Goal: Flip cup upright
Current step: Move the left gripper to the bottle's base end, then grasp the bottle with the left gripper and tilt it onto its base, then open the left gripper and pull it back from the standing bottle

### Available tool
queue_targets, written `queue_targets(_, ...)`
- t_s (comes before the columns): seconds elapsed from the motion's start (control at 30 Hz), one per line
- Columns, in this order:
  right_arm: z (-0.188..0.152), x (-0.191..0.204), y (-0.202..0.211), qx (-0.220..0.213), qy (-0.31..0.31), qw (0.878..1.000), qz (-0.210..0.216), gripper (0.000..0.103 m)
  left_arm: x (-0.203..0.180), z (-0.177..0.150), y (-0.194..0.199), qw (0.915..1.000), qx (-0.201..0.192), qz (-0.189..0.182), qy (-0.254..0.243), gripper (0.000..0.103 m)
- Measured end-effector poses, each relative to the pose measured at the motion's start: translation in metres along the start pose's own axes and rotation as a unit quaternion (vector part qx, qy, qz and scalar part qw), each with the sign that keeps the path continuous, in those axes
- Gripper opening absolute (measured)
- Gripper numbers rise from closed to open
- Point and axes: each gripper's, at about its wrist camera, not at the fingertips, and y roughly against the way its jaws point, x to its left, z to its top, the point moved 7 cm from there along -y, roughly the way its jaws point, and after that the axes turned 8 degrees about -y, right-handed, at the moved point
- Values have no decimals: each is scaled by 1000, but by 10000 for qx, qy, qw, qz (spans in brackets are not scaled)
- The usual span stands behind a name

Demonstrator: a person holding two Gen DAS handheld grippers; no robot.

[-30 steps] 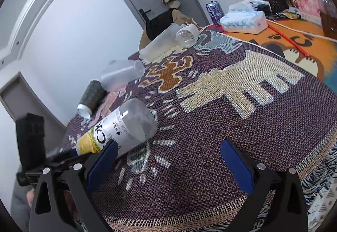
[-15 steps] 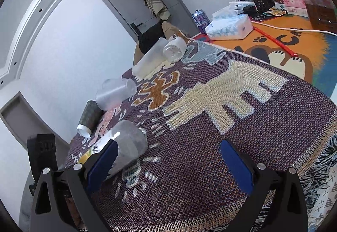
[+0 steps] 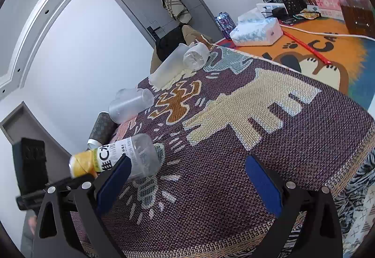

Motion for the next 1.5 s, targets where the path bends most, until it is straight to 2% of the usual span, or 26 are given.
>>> queue_targets(0.17,10,1,7,-94,164,9998,-44,96,-4,18,19,9993,147,324,-68,64)
queue_targets(0.4,19,17,13,198,960,9952,-71,96,-14,34,25,9948,436,835,-391,63)
queue_targets(0.5,18,24,15,400,1275,9910,-5,96,-17,40,23,9916,568,1039,-529,63)
queue_targets(0.73,17,21,17,469,1530,9871,-114,96,-26,52,4,9780,1024,1516,-998,64)
queue_targets(0.83,18,17,15,498,1512,9871,-150,96,-26,54,-9,9737,1233,1597,-1057,64)
queue_targets(0.9,20,14,15,496,1506,9872,-178,96,-25,59,-15,9754,1290,1525,-931,63)
queue_targets(1.0,22,10,15,481,1463,9879,-185,96,-20,67,-20,9760,1259,1618,-733,63)
queue_targets(1.1,23,9,16,464,1463,9880,-177,96,-22,70,-21,9792,1162,1538,-629,67)
queue_targets(1.17,24,9,16,458,1454,9882,-165,96,-24,72,-17,9813,1019,1522,-593,89)
queue_targets(1.23,23,10,17,450,1447,9883,-147,96,-26,77,-10,9833,776,1529,-602,97)
queue_targets(1.5,22,23,25,349,1613,9862,-138,96,-33,81,25,9876,140,1493,-467,97)
